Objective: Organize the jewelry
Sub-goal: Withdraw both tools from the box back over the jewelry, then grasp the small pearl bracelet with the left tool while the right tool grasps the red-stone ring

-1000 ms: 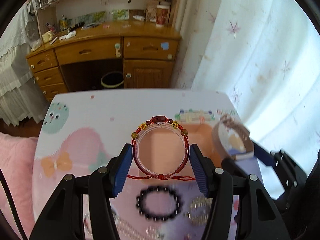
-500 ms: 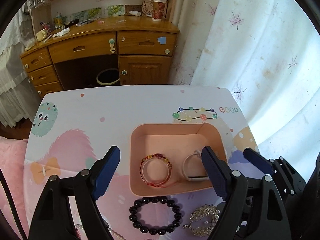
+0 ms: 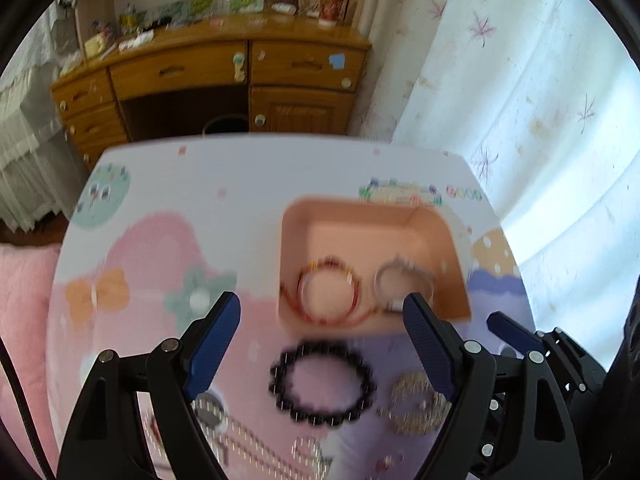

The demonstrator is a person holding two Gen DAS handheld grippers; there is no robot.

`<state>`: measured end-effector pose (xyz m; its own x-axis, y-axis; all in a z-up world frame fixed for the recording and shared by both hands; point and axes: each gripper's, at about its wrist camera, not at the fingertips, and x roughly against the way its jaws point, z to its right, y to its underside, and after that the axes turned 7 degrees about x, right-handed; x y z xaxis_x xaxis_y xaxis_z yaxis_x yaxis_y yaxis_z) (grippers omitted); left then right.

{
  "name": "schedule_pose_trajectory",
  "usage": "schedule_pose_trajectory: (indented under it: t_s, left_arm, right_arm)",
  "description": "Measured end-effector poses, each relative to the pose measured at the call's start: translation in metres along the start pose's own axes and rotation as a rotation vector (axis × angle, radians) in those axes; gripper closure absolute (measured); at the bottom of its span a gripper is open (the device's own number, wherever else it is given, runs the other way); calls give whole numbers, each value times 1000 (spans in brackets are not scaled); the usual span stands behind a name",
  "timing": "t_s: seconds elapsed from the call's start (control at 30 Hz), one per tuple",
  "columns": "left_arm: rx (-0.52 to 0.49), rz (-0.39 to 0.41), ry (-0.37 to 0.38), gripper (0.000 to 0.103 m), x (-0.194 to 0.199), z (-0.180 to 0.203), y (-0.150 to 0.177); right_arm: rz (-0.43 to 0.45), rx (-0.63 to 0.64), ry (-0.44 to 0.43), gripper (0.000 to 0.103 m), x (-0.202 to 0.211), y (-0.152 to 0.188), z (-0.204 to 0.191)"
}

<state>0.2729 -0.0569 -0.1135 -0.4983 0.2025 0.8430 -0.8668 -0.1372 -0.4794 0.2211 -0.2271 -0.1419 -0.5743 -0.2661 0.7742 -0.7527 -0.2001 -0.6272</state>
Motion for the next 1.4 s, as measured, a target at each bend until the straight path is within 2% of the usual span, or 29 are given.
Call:
schedule_pose_trajectory:
  t_s: [0.13, 0.27, 0.43, 0.6, 0.8, 1.1, 1.4]
  left_arm:
    - [18, -98, 30, 21, -3, -20, 35]
    - [-17, -171, -13, 21, -1, -37, 71]
    - [-58, -210, -46, 21, 12, -54, 106]
    - [-74, -263, -50, 21, 22, -64, 126]
    - [-166, -281, -83, 21, 34, -70, 143]
    - [-271, -244, -159, 21, 34, -100, 141]
    - [-301, -195, -100, 21, 13, -130, 115]
  right_arm:
    - [-74, -30, -18, 39, 0, 29, -13]
    - [-137, -40, -31, 39, 3, 55, -25]
    - [-181, -61, -33, 39, 16, 83, -39]
    - [-290, -149, -10, 39, 18, 105, -47]
    - [-312, -196, -4, 39, 26, 120, -66]
    - [-312, -220, 18, 39, 20, 125, -88]
    - [-285, -258, 48, 39, 13, 126, -114]
